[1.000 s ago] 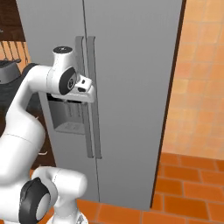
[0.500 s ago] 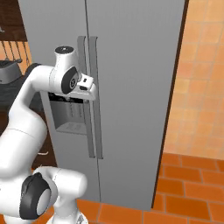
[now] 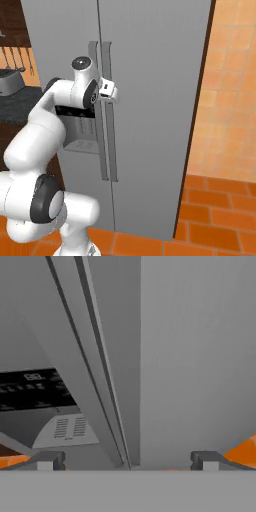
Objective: Take the strawberry from the fridge and place it on top of the pancake, located on the dining counter.
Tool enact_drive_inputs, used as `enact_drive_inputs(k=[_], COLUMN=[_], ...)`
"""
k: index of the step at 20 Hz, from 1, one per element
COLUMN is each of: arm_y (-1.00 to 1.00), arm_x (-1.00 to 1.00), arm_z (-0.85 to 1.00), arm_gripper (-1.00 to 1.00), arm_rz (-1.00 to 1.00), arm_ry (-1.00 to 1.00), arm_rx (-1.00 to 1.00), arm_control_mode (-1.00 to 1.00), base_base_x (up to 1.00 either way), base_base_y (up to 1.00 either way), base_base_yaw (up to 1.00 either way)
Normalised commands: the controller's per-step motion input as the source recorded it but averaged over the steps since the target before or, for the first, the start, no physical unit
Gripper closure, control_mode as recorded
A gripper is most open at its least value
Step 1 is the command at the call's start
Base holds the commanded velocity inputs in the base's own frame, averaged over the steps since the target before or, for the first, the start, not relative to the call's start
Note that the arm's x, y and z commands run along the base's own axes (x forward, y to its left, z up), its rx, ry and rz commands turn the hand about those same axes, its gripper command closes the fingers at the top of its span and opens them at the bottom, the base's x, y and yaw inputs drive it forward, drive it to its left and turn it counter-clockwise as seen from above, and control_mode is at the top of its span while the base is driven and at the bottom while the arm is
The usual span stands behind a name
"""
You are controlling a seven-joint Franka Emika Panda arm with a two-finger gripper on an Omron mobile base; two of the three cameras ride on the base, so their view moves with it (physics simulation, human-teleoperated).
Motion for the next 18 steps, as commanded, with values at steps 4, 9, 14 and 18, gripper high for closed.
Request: enact_drive_inputs(k=[4,9,14,18], arm_y=[-0.18,-0.24,0.0,0.0], arm_x=[0.83,0.82,0.54,0.41], arm_z=[0.0,0.0,0.0,-0.04], arm_gripper=[-1.0,-1.0,-1.0,-1.0], arm_rz=[0.0,0.05,0.01,0.0], arm_ry=[-0.09,-0.1,-0.1,-0.18], arm_rx=[0.0,-0.03,-0.07,-0.01], arm_control_mode=[-1.0,-1.0,-1.0,-1.0], base_base_x=[0.0,0.0,0.0,0.0], base_base_y=[0.0,0.0,0.0,0.0], base_base_yaw=[0.0,0.0,0.0,0.0])
